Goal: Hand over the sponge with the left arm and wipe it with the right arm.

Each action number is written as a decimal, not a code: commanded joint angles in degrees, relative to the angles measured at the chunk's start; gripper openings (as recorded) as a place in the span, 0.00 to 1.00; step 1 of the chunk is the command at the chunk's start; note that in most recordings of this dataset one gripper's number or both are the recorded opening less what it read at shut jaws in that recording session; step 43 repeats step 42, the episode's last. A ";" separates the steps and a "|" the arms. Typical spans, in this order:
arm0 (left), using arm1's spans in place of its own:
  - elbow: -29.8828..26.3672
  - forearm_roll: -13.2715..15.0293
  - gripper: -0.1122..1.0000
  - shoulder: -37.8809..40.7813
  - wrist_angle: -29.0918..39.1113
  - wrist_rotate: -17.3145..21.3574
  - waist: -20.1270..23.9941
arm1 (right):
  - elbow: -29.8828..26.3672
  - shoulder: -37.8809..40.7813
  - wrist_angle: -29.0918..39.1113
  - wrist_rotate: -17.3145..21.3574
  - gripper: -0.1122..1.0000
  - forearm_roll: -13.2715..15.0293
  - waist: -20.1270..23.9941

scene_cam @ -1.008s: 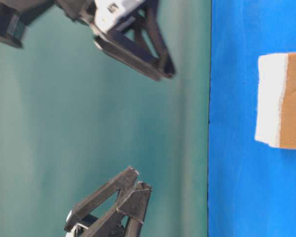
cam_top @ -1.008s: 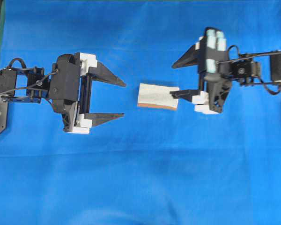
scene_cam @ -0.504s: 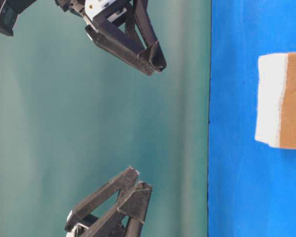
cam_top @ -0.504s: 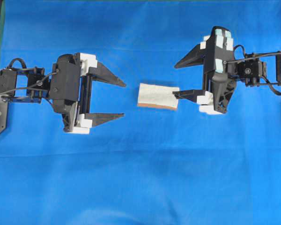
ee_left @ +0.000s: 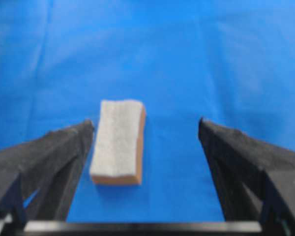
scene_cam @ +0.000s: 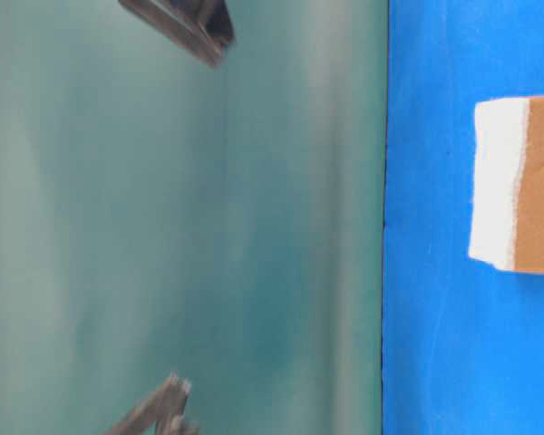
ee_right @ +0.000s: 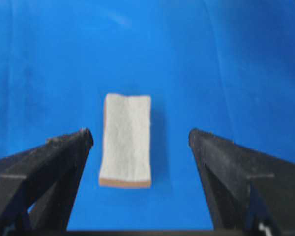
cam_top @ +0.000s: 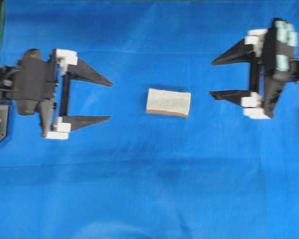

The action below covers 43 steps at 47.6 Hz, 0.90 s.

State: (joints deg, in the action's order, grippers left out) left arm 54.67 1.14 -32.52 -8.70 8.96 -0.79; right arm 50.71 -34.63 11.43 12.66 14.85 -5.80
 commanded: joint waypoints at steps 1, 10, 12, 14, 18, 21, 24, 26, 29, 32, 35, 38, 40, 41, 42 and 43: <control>0.62 0.09 0.86 -3.78 0.53 0.09 -0.18 | 0.53 -4.48 0.97 -0.09 0.77 -0.09 0.70; 3.43 0.09 0.86 -12.83 7.03 -0.18 -0.18 | 4.22 -14.06 5.01 0.00 0.77 -0.18 2.20; 4.04 0.09 0.86 -15.56 8.96 -0.18 -0.09 | 5.45 -16.61 5.98 0.26 0.77 -0.18 2.55; 4.75 0.09 0.86 -17.67 10.55 -0.18 -0.09 | 6.50 -18.63 6.68 0.44 0.77 -0.18 2.64; 6.59 0.09 0.86 -22.06 13.01 -0.18 -0.18 | 8.88 -22.68 8.00 0.53 0.77 -0.70 2.64; 8.26 0.09 0.86 -25.58 14.33 -0.18 -0.18 | 10.55 -25.49 8.70 0.53 0.77 -1.14 2.64; 10.63 0.09 0.86 -30.06 15.38 -0.26 -0.09 | 12.74 -28.65 9.05 0.53 0.76 -2.02 2.64; 12.22 0.18 0.86 -32.61 15.73 -0.26 -0.18 | 13.80 -30.32 9.05 0.53 0.76 -2.55 2.64; 14.24 0.26 0.86 -36.12 16.35 -0.26 -0.18 | 15.73 -32.52 8.88 0.53 0.76 -3.34 2.64; 16.08 0.44 0.86 -39.11 17.14 -0.26 -0.18 | 17.84 -34.19 7.73 0.53 0.76 -4.31 2.64; 17.49 0.53 0.86 -41.57 18.19 -0.26 -0.09 | 20.30 -35.51 5.27 0.62 0.76 -5.62 2.64; 18.81 0.53 0.86 -43.51 18.98 -0.26 -0.09 | 22.06 -36.56 1.76 0.70 0.76 -7.21 2.64; 19.34 0.53 0.86 -44.38 19.07 -0.35 -0.18 | 22.68 -36.74 0.26 0.70 0.76 -7.65 2.64; 19.51 0.53 0.86 -44.74 19.07 -0.35 -0.18 | 23.03 -36.83 -0.26 0.70 0.76 -7.82 2.64; 19.78 0.53 0.86 -45.00 19.07 -0.35 -0.18 | 23.38 -36.74 -0.62 0.70 0.76 -7.91 2.64; 19.78 0.53 0.86 -45.00 19.07 -0.35 -0.18 | 23.38 -36.74 -0.62 0.70 0.76 -7.91 2.64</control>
